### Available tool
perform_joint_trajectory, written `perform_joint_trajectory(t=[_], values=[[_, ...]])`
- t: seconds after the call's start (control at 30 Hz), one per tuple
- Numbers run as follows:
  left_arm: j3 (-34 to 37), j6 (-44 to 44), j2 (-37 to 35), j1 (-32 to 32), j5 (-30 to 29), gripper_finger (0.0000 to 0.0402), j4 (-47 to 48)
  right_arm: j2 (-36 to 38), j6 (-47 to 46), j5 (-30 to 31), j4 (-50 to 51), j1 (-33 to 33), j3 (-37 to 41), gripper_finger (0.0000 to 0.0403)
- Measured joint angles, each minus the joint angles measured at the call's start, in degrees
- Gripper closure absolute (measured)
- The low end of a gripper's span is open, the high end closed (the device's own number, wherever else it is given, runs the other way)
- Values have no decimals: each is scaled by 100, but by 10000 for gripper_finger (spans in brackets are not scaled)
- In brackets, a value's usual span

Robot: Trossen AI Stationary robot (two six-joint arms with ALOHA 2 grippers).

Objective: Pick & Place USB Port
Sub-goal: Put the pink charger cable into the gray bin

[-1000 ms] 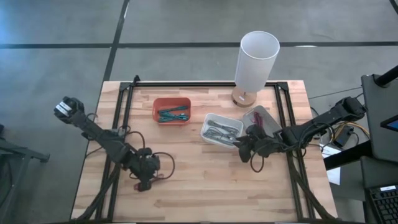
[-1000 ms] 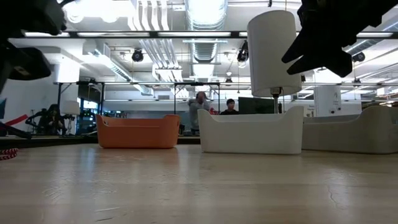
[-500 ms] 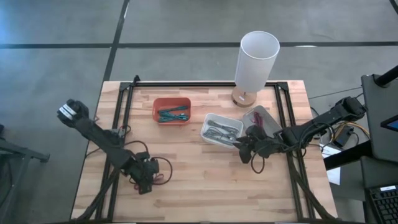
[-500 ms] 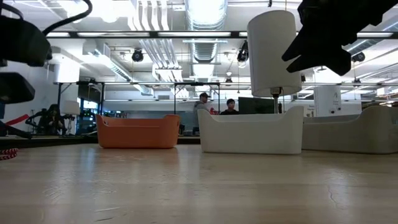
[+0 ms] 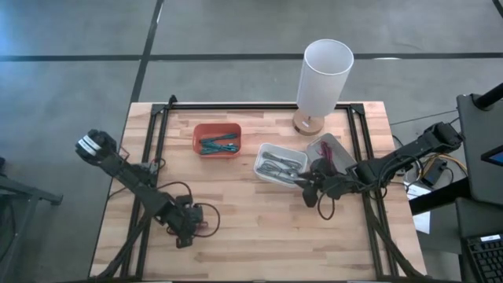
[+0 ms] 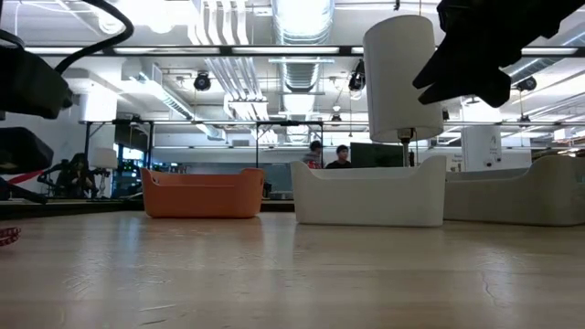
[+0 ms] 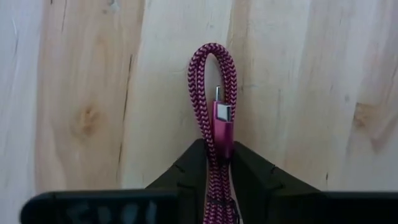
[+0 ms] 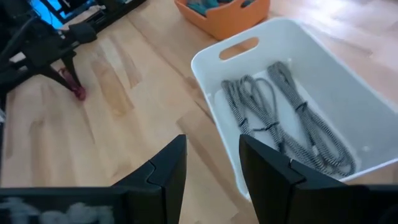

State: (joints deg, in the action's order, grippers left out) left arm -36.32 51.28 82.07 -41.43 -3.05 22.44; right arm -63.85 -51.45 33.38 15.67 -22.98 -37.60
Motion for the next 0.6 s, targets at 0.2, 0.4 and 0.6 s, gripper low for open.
perform_joint_trajectory(t=[0.2, 0.4, 0.6], values=[[-4, -235, 0, -4, -175, 389, -59, 1, 179, 132, -7, 0, 0, 265], [-240, -771, -205, 11, -962, 385, -310, 2, 730, 128, -561, 0, 4, 275], [-741, -1751, -410, 17, -2644, 388, -450, 2, 2091, 81, -2165, 0, 46, 268]])
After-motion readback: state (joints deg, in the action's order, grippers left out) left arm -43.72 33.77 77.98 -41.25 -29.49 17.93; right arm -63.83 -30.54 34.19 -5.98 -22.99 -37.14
